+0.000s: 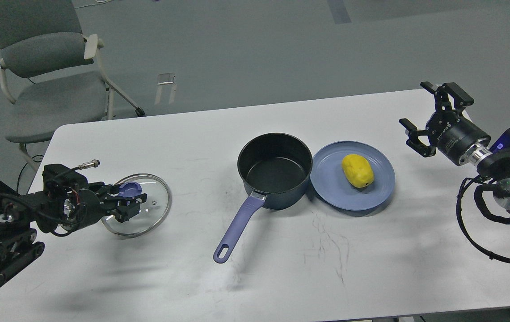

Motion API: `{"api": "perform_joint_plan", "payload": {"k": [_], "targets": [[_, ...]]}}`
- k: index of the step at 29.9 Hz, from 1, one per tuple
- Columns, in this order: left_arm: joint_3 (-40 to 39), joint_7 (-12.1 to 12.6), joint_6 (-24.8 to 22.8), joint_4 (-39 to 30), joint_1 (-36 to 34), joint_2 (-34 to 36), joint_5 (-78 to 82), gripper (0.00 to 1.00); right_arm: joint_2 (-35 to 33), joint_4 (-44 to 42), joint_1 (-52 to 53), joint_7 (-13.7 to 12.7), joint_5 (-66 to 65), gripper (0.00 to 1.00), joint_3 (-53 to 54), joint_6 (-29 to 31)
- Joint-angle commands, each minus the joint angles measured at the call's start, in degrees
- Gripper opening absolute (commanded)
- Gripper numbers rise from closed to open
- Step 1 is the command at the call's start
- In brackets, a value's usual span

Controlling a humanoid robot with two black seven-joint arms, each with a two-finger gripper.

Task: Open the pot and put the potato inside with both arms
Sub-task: 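Release the lid and raise the left gripper away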

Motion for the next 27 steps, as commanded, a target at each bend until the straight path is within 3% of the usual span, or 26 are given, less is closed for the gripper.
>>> {"api": "perform_joint_plan", "payload": {"k": [1,10,13,18,23,27], "targets": [[0.0,0.0,-0.1,-0.1,0.2,0.1,-0.7,0.97,0.0,0.0,0.1,0.0,0.1,1.00,0.0,-0.1],[-0.2,0.0,-2.6,-1.1,-2.0,0.6,-15.4,0.98,-1.9,0.8,0.6,0.0,-0.2,1.00,-0.5,0.2],[-0.1,0.0,-6.3,-1.6,-4.9,0.8,-25.4,0.98,-3.6,1.9,1.8,0.0,-1.3,1.00,-1.0,0.2],[-0.3,0.0,-19.4,-2.1,-11.0,0.6,-55.0,0.98,-9.9,6.1,12.1,0.0,-14.6,1.00,-4.8,0.2],[-2.0,0.0,-25.5,-2.1,-13.4,0.2,-68.6,0.98,-12.5,8.5,21.7,0.0,-26.0,1.00,-11.7,0.2],[-4.4,0.0,-26.5,-2.1,-13.3,-0.1,-69.3,0.98,-12.4,10.9,30.0,0.0,-34.8,1.00,-21.9,0.2]]}}
